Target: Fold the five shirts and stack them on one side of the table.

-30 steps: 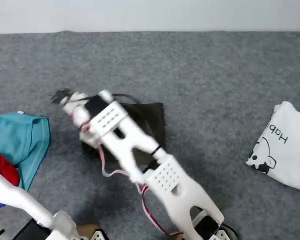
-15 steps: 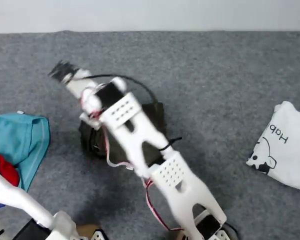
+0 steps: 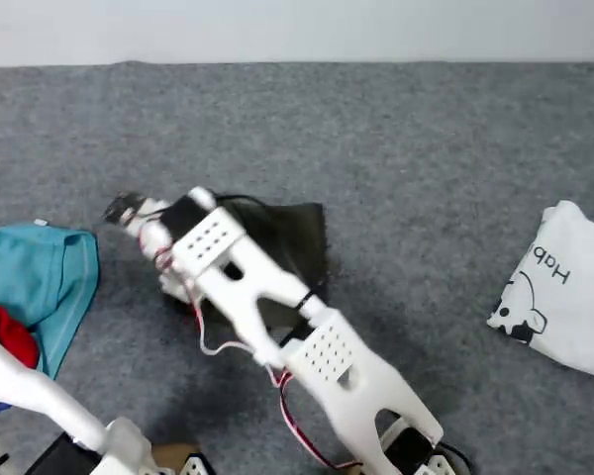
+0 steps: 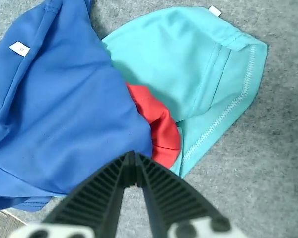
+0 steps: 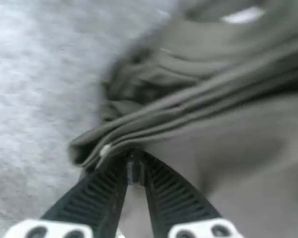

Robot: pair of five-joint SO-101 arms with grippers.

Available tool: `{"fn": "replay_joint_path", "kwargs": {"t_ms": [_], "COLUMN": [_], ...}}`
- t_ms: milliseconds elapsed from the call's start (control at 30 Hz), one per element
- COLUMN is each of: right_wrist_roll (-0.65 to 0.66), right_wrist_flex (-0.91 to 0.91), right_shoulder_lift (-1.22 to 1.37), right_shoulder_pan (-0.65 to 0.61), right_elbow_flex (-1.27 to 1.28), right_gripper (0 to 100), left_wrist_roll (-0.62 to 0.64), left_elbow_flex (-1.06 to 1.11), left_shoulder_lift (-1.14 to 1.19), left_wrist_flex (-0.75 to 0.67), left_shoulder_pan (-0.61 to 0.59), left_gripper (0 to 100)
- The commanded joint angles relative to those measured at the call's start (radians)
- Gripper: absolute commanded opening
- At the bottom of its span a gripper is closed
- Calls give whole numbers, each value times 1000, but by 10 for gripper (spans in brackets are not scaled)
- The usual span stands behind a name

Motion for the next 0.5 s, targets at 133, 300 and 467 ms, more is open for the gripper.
{"fn": "replay_joint_path", "kwargs": {"t_ms": [133,300,467], "right_wrist_roll": [2,5,11], "right_wrist_flex": [-38,50,47], "right_shoulder_lift": [-7,-5,4], "right_shoulder_pan": [-104,-48,70], "right_elbow_flex": [-51,-293,-488], "right_gripper": [10,10,11], "left_wrist_roll": [2,2,2], "left_elbow_flex": [-31,-31,-31], "left_shoulder_lift": [-32,-32,-32], "left_wrist_flex": [6,6,6], "left_shoulder_pan": [-6,-6,-6], "left_gripper": [7,7,7]}}
